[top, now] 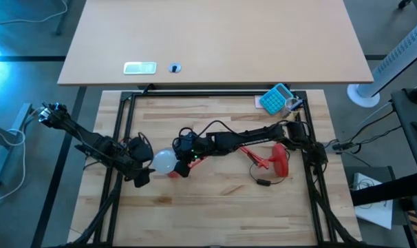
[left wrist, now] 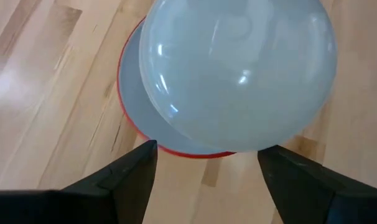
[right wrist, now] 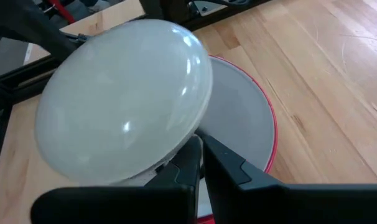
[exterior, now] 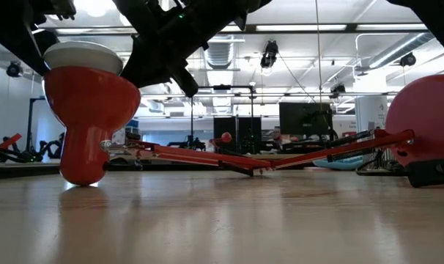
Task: Screw lightbulb
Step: Insert the lightbulb into the orange desk lamp
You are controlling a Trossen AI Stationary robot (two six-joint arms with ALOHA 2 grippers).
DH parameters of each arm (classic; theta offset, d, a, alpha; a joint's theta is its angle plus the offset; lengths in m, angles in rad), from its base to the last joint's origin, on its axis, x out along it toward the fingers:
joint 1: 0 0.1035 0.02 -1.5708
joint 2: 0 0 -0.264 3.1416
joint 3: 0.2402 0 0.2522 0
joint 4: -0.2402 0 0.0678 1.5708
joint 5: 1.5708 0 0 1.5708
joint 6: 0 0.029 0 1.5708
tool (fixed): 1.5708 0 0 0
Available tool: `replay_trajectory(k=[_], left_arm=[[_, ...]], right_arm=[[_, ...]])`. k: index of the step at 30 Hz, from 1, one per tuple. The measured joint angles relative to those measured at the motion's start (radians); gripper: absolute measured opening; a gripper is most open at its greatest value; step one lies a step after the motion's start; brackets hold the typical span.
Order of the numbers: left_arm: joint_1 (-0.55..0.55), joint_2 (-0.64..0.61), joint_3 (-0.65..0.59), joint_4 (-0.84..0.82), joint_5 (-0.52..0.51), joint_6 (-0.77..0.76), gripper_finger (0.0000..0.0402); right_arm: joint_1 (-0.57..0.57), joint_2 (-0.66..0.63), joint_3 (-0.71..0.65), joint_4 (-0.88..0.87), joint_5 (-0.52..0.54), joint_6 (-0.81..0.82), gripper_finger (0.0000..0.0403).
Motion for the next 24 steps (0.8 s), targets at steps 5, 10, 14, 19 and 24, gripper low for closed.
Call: replay_trajectory(k=[5,10,14,19,24], left_arm=[[0.0,0.0,0.0,-0.006,-0.023,0.0,0.0269],[0.0,0.0,0.0,-0.006,-0.035,-0.003,0.0269],[0.0,0.0,-0.006,-0.003,-0.035,-0.002,0.0269],[0.0,0.0,-0.016,0.038,-0.035,0.044,0.0261],[0.001,0.0,-0.018,0.043,0.025,0.119,0.0216]], right_arm=[[-0.007,0.0,0.0,-0.047,0.0,0.0,0.0013],[-0.012,-0.004,0.0,-0.07,0.001,-0.006,0.0013],[-0.017,-0.007,0.0,-0.074,0.002,-0.01,0.0013],[-0.026,-0.01,0.0,-0.078,0.003,-0.017,0.0013],[-0.028,-0.01,0.0,-0.08,0.003,-0.028,0.0013]])
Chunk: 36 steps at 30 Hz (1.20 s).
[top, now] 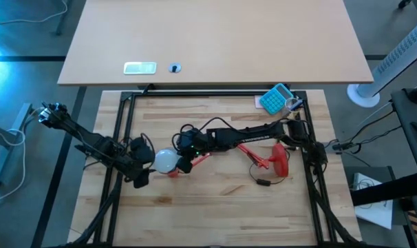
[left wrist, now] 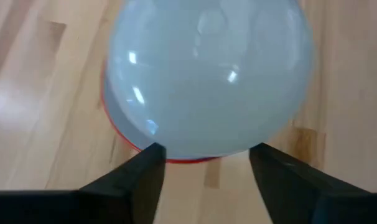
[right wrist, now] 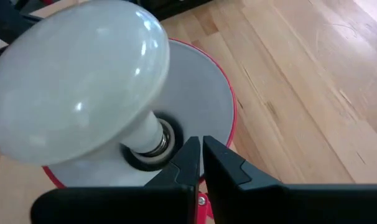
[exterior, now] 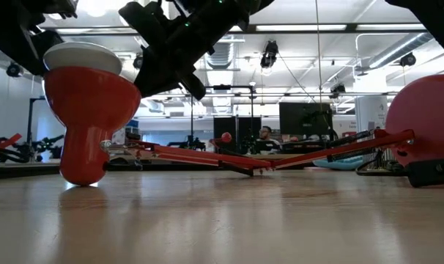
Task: Screw lightbulb
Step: Insert the lightbulb into the orange desk lamp
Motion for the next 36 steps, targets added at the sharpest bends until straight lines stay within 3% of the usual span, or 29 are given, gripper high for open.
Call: replay_trajectory(k=[8,14,21,36], left_arm=[[0.0,-0.002,-0.001,0.0,-0.006,-0.008,0.0106],[0.0,-0.002,-0.001,0.0,-0.006,-0.012,0.0058],[0.002,-0.002,-0.005,-0.001,-0.043,-0.057,0.0038],[0.047,-0.002,-0.035,-0.004,-0.06,-0.131,0.0037]], right_arm=[[0.0,0.0,0.0,0.001,-0.011,-0.015,0.0013],[-0.006,-0.004,0.0,0.004,-0.003,-0.018,0.0013],[-0.019,-0.024,0.0,0.007,0.0,0.01,0.0013],[-0.033,-0.032,0.0,0.029,-0.061,0.27,0.0013]])
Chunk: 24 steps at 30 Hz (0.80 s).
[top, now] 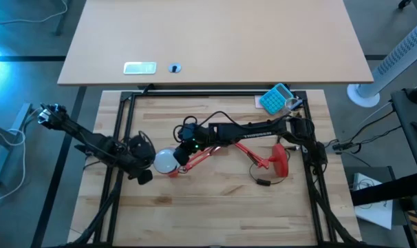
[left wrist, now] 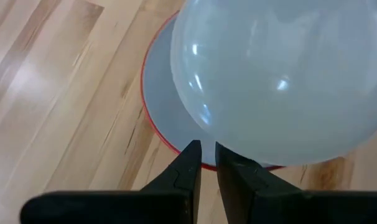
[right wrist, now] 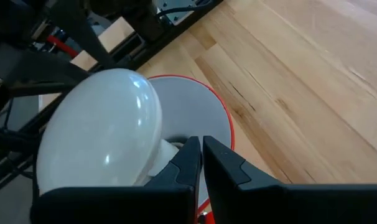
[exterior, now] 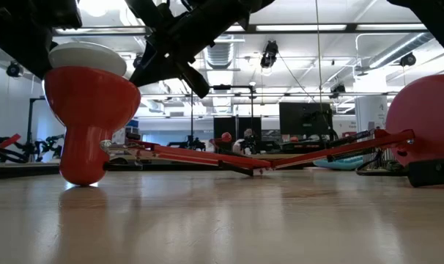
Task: Screw lightbulb
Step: Insert the lightbulb into the orange desk lamp
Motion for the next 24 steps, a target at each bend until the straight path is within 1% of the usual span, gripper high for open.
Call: replay_trajectory(k=[8,14,20,24], left_arm=[[0.017,0.0,0.0,0.001,0.0,0.002,0.0037],[0.017,0.0,0.0,0.001,0.0,0.002,0.0038],[0.019,0.0,0.0,0.0,0.0,0.003,0.0038],[0.019,0.0,0.0,0.0,0.0,0.003,0.0038]], right_arm=[[0.0,0.0,0.0,-0.004,-0.002,-0.015,0.0013],[0.0,-0.023,0.0,-0.035,-0.002,-0.086,0.0013],[0.003,-0.07,0.0,-0.081,-0.001,-0.245,0.0014],[0.012,-0.113,0.0,-0.009,0.004,-0.349,0.0016]])
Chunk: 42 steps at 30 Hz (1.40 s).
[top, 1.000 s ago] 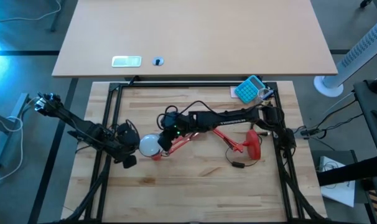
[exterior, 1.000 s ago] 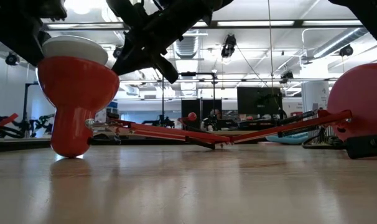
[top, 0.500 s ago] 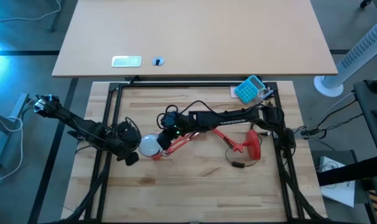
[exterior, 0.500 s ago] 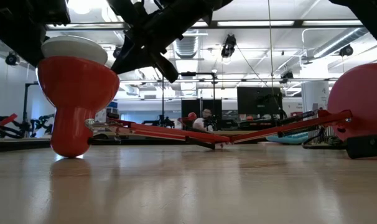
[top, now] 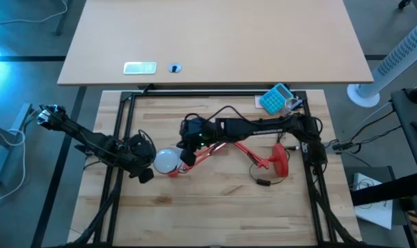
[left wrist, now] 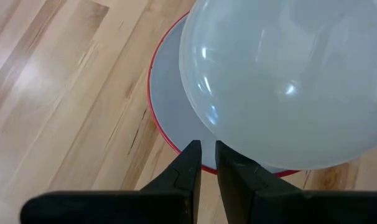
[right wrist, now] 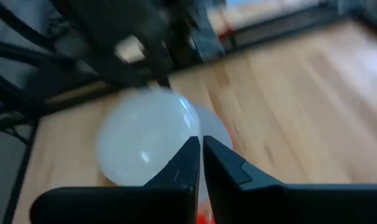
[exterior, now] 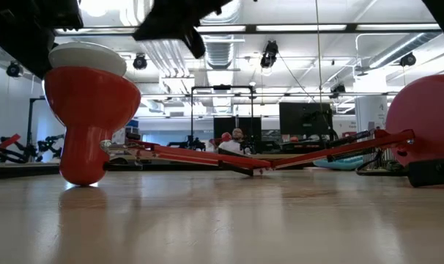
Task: Screw lightbulb
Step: Insert the lightbulb into the orange desk lamp
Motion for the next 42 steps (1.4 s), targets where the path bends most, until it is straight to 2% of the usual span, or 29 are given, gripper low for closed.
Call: replay_trajectory(k=[3,7,13,18,24,39,42], left_arm=[[0.0,0.0,0.0,0.0,0.0,0.0,0.0038],[0.0,0.0,0.0,-0.001,0.001,0.0,0.0038],[0.0,0.0,0.0,-0.001,0.001,0.0,0.0038],[0.0,0.0,0.0,-0.003,0.002,0.0,0.0038],[0.0,0.0,0.0,-0.004,0.002,0.0,0.0038],[0.0,0.0,0.0,-0.005,0.005,-0.001,0.0038],[0.0,0.0,0.001,-0.005,0.01,-0.001,0.0038]], right_arm=[[0.005,-0.002,0.001,0.101,-0.033,-0.017,0.0034],[0.02,0.007,0.001,0.226,-0.098,-0.024,0.0084],[0.068,0.016,0.0,0.266,-0.064,-0.112,0.0163],[0.089,0.045,0.0,0.336,-0.047,-0.124,0.0198],[0.092,0.108,0.0,0.451,-0.031,-0.057,0.0205],[0.09,0.181,0.0,0.392,0.011,-0.042,0.0199],[0.084,0.181,0.002,0.369,0.051,-0.021,0.0199]])
